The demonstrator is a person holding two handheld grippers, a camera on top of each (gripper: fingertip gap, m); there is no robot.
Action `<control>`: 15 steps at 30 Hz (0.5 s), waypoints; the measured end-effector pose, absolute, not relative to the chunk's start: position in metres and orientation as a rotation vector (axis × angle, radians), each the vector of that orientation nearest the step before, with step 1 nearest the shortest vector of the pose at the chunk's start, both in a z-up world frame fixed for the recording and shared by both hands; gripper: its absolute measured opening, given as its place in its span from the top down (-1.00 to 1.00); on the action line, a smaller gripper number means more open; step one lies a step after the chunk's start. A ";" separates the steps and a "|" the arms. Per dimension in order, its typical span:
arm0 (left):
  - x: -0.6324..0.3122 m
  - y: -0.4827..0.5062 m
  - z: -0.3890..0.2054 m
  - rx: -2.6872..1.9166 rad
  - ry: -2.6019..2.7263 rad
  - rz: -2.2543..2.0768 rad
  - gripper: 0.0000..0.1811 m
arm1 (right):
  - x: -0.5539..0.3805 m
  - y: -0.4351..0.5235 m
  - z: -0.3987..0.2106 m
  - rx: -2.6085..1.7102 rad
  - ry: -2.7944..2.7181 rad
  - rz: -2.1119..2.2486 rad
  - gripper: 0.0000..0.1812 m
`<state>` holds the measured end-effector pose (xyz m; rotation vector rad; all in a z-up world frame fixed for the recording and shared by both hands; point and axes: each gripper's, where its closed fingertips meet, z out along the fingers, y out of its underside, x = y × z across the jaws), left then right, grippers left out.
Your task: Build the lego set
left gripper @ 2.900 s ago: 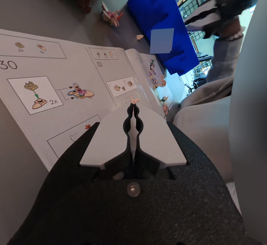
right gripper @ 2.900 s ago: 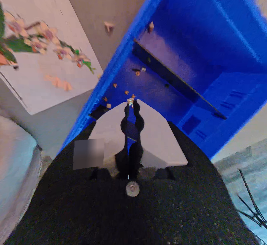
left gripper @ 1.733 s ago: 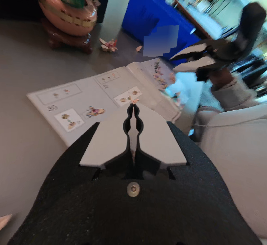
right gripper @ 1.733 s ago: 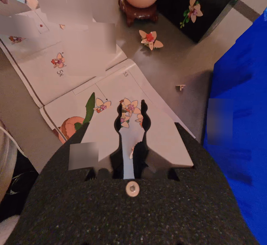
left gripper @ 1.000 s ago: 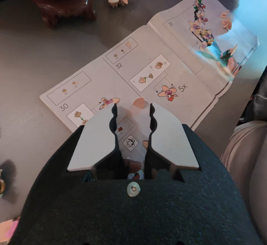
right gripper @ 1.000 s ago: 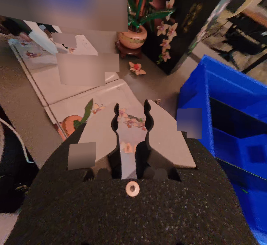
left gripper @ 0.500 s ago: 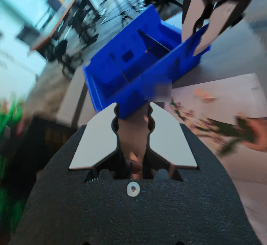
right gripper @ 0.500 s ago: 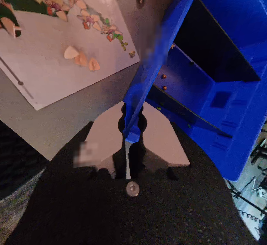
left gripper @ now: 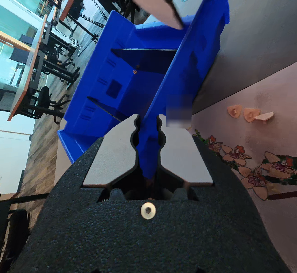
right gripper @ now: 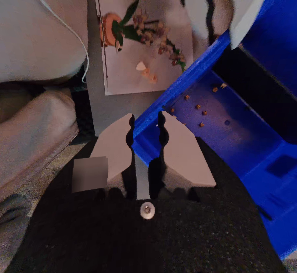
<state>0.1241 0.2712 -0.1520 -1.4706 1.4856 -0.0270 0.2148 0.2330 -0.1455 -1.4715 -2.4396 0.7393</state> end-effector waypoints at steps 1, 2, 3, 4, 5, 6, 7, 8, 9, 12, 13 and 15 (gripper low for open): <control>0.125 0.271 -0.152 -1.468 1.479 -0.036 0.78 | 0.203 0.245 -0.133 -1.441 -2.374 0.811 0.68; 0.125 0.271 -0.152 -1.472 1.467 -0.044 0.78 | 0.184 0.266 -0.123 -1.451 -2.247 0.833 0.73; 0.126 0.271 -0.151 -1.479 1.450 -0.053 0.78 | 0.168 0.288 -0.122 -1.516 -2.148 0.816 0.74; 0.126 0.271 -0.151 -1.488 1.436 -0.063 0.78 | 0.162 0.300 -0.133 -1.621 -2.161 0.771 0.72; 0.126 0.271 -0.151 -1.496 1.427 -0.070 0.78 | 0.162 0.310 -0.152 -1.758 -2.207 0.654 0.72; 0.125 0.270 -0.151 -1.498 1.423 -0.073 0.78 | 0.167 0.314 -0.172 -1.872 -2.283 0.525 0.59; 0.125 0.270 -0.151 -1.496 1.424 -0.070 0.78 | 0.171 0.314 -0.190 -1.937 -2.354 0.419 0.58; 0.126 0.270 -0.151 -1.493 1.423 -0.065 0.77 | 0.173 0.315 -0.204 -1.968 -2.385 0.336 0.56; 0.126 0.270 -0.151 -1.488 1.423 -0.059 0.77 | 0.174 0.312 -0.216 -1.978 -2.401 0.296 0.56; 0.127 0.271 -0.150 -1.477 1.424 -0.066 0.78 | 0.169 0.310 -0.230 -2.029 -2.343 0.229 0.60; 0.127 0.271 -0.150 -1.477 1.421 -0.076 0.78 | 0.168 0.311 -0.229 -2.024 -2.325 0.207 0.61; 0.127 0.272 -0.149 -1.472 1.406 -0.080 0.77 | 0.167 0.313 -0.227 -2.013 -2.311 0.169 0.63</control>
